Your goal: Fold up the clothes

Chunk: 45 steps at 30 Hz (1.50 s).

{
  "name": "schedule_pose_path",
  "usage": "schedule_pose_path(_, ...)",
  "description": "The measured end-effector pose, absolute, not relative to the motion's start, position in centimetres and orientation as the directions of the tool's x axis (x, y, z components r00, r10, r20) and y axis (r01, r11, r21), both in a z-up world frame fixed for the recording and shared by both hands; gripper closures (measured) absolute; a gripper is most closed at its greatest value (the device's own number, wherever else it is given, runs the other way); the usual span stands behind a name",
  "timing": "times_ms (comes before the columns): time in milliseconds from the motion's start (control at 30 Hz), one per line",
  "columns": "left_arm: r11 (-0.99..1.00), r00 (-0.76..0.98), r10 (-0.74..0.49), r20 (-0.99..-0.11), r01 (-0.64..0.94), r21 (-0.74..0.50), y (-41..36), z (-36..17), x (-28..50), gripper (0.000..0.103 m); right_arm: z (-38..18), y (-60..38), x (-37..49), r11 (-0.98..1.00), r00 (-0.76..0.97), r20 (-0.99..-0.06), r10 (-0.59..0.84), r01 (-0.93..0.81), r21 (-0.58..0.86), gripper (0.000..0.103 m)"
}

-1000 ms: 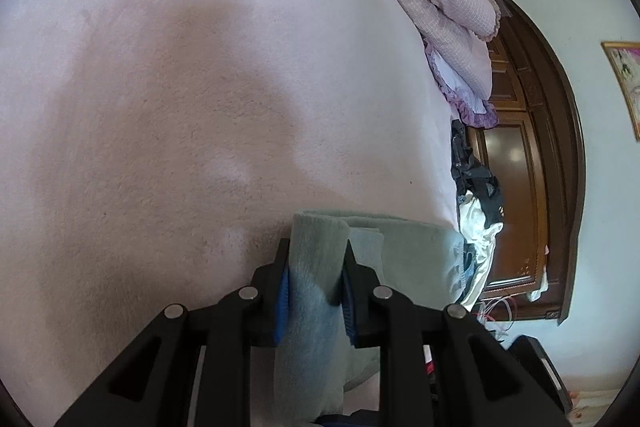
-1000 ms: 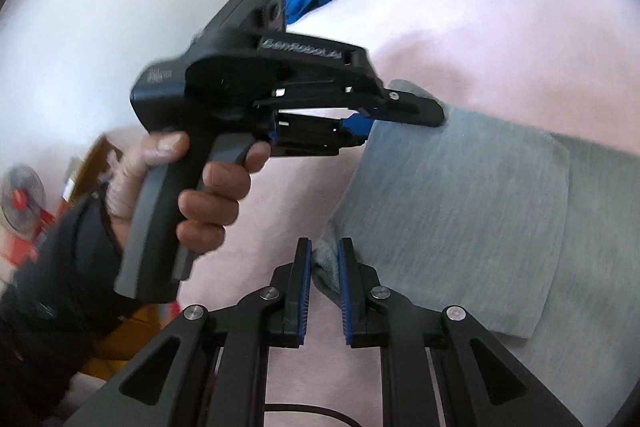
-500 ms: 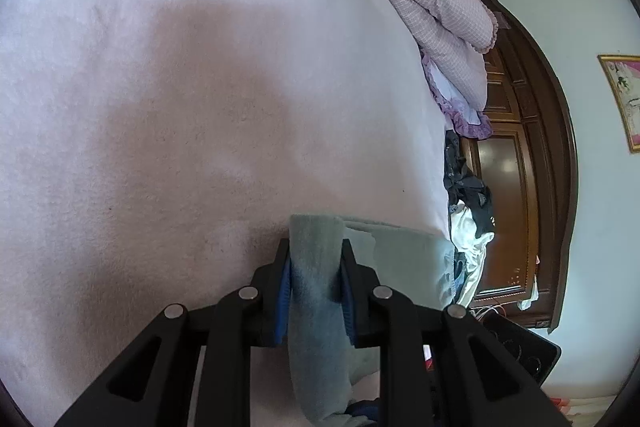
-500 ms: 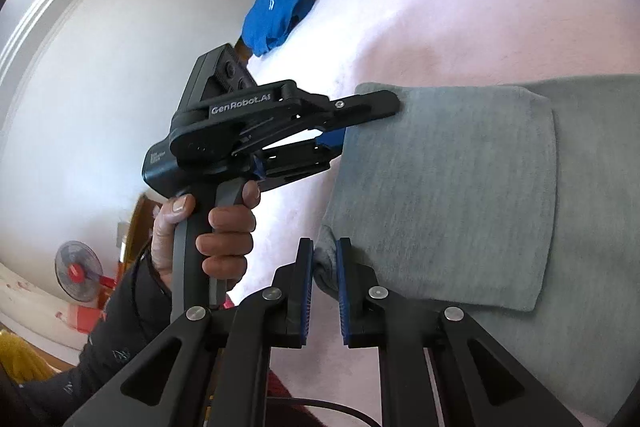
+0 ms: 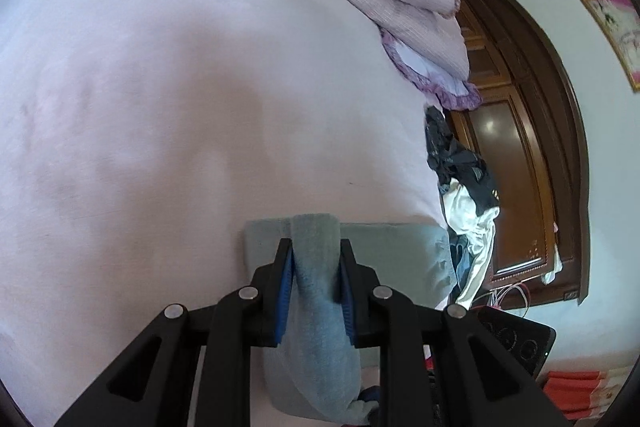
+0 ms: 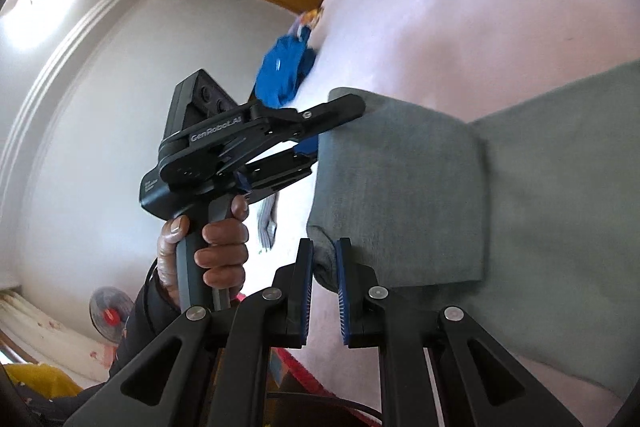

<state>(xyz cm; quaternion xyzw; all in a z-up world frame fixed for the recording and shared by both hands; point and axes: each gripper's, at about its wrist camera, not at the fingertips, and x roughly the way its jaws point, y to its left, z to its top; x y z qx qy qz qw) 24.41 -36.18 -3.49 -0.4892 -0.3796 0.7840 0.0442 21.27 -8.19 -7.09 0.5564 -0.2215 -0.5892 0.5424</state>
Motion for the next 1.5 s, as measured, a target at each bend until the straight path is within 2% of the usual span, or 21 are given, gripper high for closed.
schedule_pose_path(233,-0.759,-0.445,0.441,-0.78,0.278,-0.588,-29.7,-3.8,19.9,0.085,-9.1,-3.3,18.7,-0.369,0.117,-0.419,-0.9,0.304,0.878,0.09)
schedule_pose_path(500,-0.788,-0.353,0.419,-0.837,0.316,-0.528,-24.5,-7.0,15.8,0.085,-11.6,-0.4,16.6,-0.48,0.035,-0.504,-0.863,0.252,0.84,0.091)
schedule_pose_path(633,-0.753,-0.355,0.471,-0.807,0.315,-0.578,-23.5,-7.7,15.4,0.085,-12.7,0.2,15.8,-0.542,0.028,-0.562,-0.827,0.229,0.809,0.091)
schedule_pose_path(800,-0.723,-0.497,0.495,-0.713,0.22,-0.655,-24.2,-3.3,17.5,0.083,-13.1,-0.9,15.6,-0.535,0.034,-0.557,-0.83,0.23,0.813,0.088)
schedule_pose_path(967,-0.892,-0.566,0.276,-0.777,0.152,-0.427,-24.0,-0.3,24.0,0.083,-11.1,-1.5,15.4,-0.498,0.031,-0.533,-0.846,0.313,0.809,0.087)
schedule_pose_path(1033,-0.904,-0.576,0.238,-0.782,0.163,-0.395,-23.8,-1.3,26.9,0.083,-10.4,-3.8,14.8,-0.489,0.049,-0.536,-0.843,0.344,0.801,0.087)
schedule_pose_path(1133,-0.895,-0.536,0.246,-0.807,0.193,-0.401,-23.2,-4.3,29.1,0.083,-10.1,-6.0,14.0,-0.485,0.081,-0.555,-0.828,0.393,0.781,0.087)
schedule_pose_path(1333,-0.902,-0.438,0.246,-0.864,0.223,-0.37,-21.3,-8.6,28.2,0.083,-12.7,-9.9,11.1,-0.602,0.081,-0.703,-0.706,0.455,0.656,0.087)
schedule_pose_path(1367,-0.906,-0.411,0.24,-0.879,0.23,-0.355,-21.1,-9.5,27.9,0.083,-13.7,-10.7,10.6,-0.631,0.079,-0.737,-0.671,0.461,0.624,0.089)
schedule_pose_path(1400,-0.908,-0.382,0.237,-0.893,0.241,-0.343,-21.0,-10.5,27.7,0.083,-14.7,-11.6,10.0,-0.659,0.077,-0.77,-0.634,0.466,0.59,0.095)
schedule_pose_path(1500,-0.923,-0.375,0.213,-0.902,0.226,-0.312,-20.6,-11.3,27.6,0.083,-15.7,-9.2,10.0,-0.656,0.1,-0.752,-0.651,0.424,0.624,0.101)
